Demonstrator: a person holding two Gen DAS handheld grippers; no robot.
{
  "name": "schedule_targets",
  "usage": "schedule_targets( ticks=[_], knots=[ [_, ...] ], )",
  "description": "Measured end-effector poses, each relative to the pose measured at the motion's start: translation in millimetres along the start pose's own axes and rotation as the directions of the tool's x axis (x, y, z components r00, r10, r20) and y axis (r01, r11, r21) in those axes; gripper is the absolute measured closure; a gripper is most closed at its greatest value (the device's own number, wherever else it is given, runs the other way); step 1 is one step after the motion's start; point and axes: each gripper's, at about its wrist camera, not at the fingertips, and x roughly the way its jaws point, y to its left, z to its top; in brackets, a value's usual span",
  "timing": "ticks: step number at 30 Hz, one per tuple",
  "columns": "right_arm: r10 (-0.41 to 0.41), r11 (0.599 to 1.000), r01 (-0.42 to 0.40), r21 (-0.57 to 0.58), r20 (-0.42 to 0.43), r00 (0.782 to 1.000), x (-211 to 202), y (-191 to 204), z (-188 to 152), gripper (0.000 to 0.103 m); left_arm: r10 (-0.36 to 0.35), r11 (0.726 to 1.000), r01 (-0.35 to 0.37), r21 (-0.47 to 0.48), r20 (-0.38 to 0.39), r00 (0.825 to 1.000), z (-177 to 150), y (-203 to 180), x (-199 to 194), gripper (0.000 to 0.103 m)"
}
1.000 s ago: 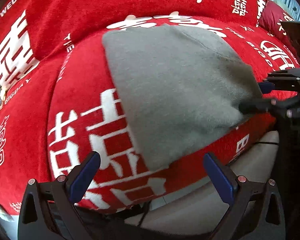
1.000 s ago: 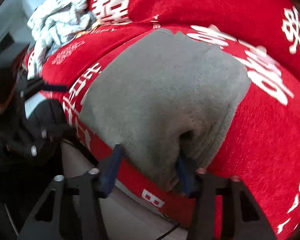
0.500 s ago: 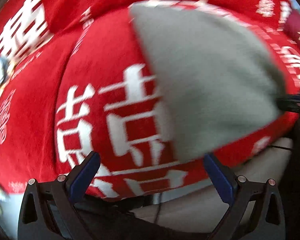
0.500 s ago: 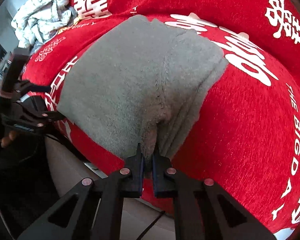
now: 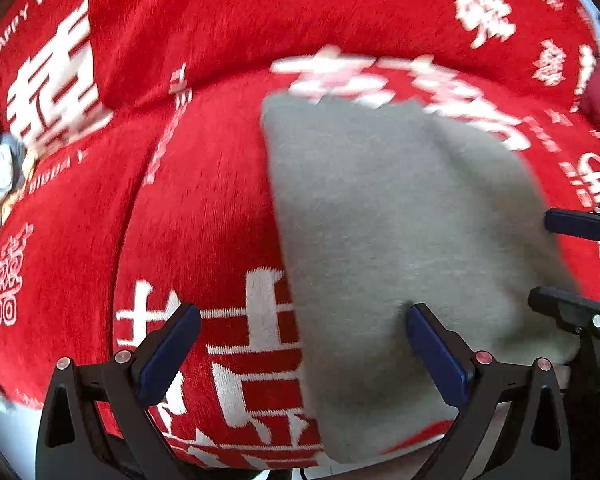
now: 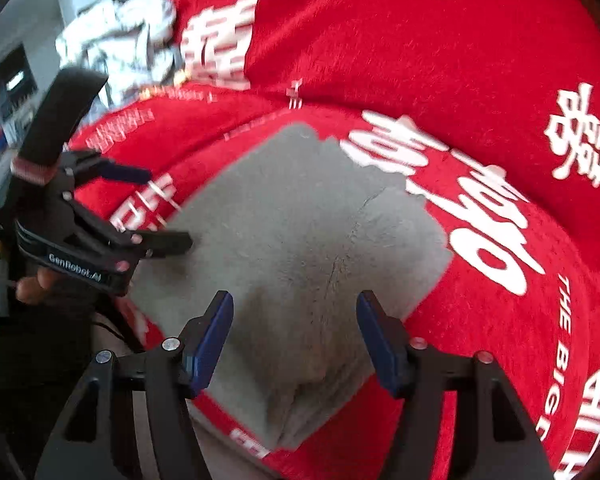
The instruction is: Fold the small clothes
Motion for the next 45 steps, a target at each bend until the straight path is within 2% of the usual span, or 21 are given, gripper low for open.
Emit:
schedule_targets(
  ticks=[2,4,6,7,10,14,18,20,22,23,25,26,29,32,37,42,45],
  knots=[
    [-0.020,1.000,0.021,0.009,-0.032,0.999,18.8,-9.2,-6.2,0.036,-0.032,0.999,0.032,-0.024,0.002,1.000,-0.5,3.3,2.9,0.000],
    [-0.024,1.000,0.024,0.007,-0.002,1.000,14.3,-14.4,-11.2,0.036,-0.030,0.999,0.030,-0.012,0.005,1.000,-1.5,4.3,3.0,0.000],
    [-0.069,0.998,0.069,0.010,-0.026,0.997,15.1,-21.0,-18.4,0.034,-0.025,1.000,0.025,0.000,0.006,1.000,-3.0,2.2,2.3,0.000],
    [-0.061,0.997,0.064,0.045,-0.056,0.997,17.0,-30.7,-22.5,0.032,-0.029,1.000,0.029,0.002,0.002,1.000,-2.4,4.3,3.5,0.000],
    [0.011,0.983,-0.002,0.182,-0.045,0.999,6.7,-52.0,-24.3,0.031,-0.008,1.000,0.008,0.014,0.006,1.000,-2.4,2.1,1.7,0.000],
    [-0.078,0.992,0.076,0.103,0.023,0.997,-8.3,-38.6,-4.1,0.032,0.001,1.000,-0.001,0.020,0.005,1.000,-0.3,1.6,2.1,0.000],
    [-0.075,0.994,0.069,0.088,0.059,0.995,1.4,-28.9,29.1,0.032,-0.002,1.000,0.002,0.003,-0.007,1.000,-0.7,3.8,1.7,0.000],
    [-0.072,0.994,0.070,0.084,0.018,0.997,17.7,-25.6,41.8,0.030,0.003,1.000,-0.003,-0.006,-0.017,1.000,0.3,3.6,0.3,0.000],
    [-0.138,0.986,0.146,0.080,-0.089,0.986,35.1,-22.6,44.3,0.030,0.010,1.000,-0.011,-0.019,-0.028,1.000,1.2,3.8,-5.0,0.000],
    [-0.149,0.983,0.158,0.090,-0.099,0.984,34.1,-22.0,42.4,0.030,0.012,1.000,-0.013,-0.020,-0.026,1.000,1.0,4.1,-8.1,0.000],
    [-0.103,0.986,0.113,0.125,-0.081,0.991,19.3,-21.1,36.4,0.030,0.027,0.999,-0.028,-0.028,-0.012,1.000,-0.2,2.5,-15.3,0.000],
    [-0.104,0.984,0.115,0.136,-0.087,0.991,13.2,-20.9,33.5,0.030,0.026,0.999,-0.026,-0.031,-0.012,1.000,-0.7,0.6,-17.7,0.000],
    [-0.130,0.978,0.146,0.150,-0.109,0.985,-6.6,-17.2,21.9,0.030,0.033,0.999,-0.034,-0.040,-0.021,0.999,-4.4,-9.2,-24.7,0.000],
    [-0.168,0.971,0.190,0.145,-0.151,0.974,-17.7,-10.8,10.7,0.024,0.034,0.999,-0.035,-0.039,-0.018,0.999,-10.7,-20.8,-33.6,0.000],
    [-0.194,0.965,0.220,0.145,-0.175,0.965,-26.0,0.7,-2.7,0.024,0.108,0.993,-0.106,0.042,-0.039,0.993,-18.8,-44.0,-39.4,0.000],
    [-0.222,0.965,0.244,0.100,-0.194,0.956,-25.8,9.6,-4.5,0.024,0.081,0.995,-0.079,0.054,-0.033,0.996,-19.3,-50.8,-42.7,0.000],
    [-0.198,0.969,0.223,0.109,-0.204,0.959,-25.1,8.9,-5.5,0.024,0.081,0.995,-0.080,0.056,-0.018,0.997,-19.7,-52.8,-46.8,0.000]
  ],
)
